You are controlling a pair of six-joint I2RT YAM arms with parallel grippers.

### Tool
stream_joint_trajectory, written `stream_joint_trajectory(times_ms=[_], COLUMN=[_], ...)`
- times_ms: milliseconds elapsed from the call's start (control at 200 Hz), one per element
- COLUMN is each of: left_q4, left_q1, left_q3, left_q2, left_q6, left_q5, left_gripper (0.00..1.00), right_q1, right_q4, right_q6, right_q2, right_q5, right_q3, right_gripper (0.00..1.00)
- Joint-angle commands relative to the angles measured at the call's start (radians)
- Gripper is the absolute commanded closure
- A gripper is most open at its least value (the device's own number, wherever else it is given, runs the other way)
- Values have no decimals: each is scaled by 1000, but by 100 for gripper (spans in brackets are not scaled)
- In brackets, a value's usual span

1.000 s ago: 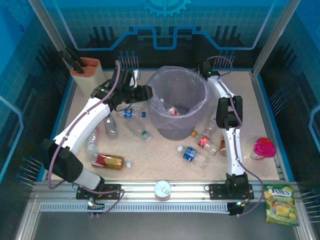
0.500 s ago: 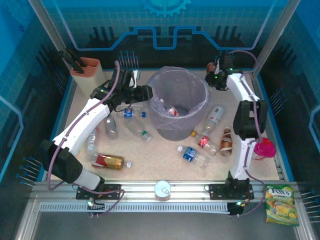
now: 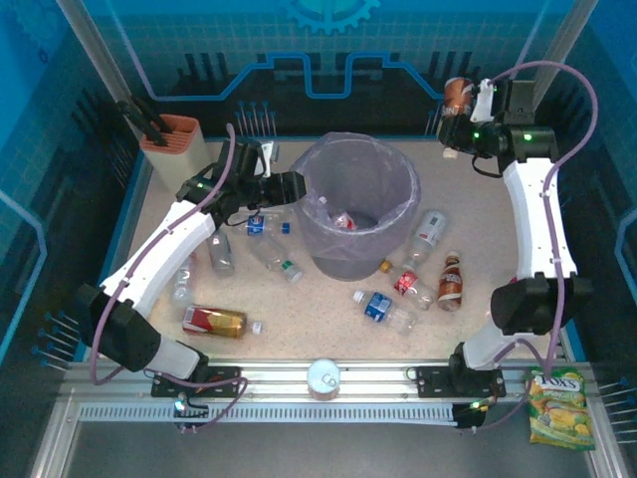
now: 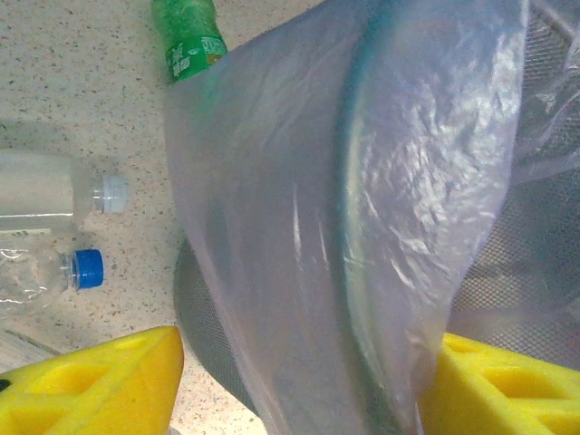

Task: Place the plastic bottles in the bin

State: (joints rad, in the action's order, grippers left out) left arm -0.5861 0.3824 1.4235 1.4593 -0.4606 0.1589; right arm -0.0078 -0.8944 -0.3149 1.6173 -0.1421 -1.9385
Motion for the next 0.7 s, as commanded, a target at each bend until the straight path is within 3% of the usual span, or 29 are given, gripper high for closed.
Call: stream_joint_trajectory(times_ms=[0, 185, 365, 690], left_q4=[25, 14, -17, -125], left_q1=[0, 1, -4, -121], left_q3=[11, 43, 76, 69], left_q2=[-30, -31, -53, -157], left_q6=[32, 44, 80, 94], left_q5=[42, 56, 52, 22], left_gripper=[29, 22, 1, 1], right_q1=[96, 325, 496, 577], right_q4=[-127, -262, -366, -408], right_q6=[34, 45, 42, 43], right_q2=[-42, 2, 70, 177], right_q5=[-31, 42, 134, 163], right_q3=[-76, -204, -241, -164], right_gripper=[72, 72, 70, 70])
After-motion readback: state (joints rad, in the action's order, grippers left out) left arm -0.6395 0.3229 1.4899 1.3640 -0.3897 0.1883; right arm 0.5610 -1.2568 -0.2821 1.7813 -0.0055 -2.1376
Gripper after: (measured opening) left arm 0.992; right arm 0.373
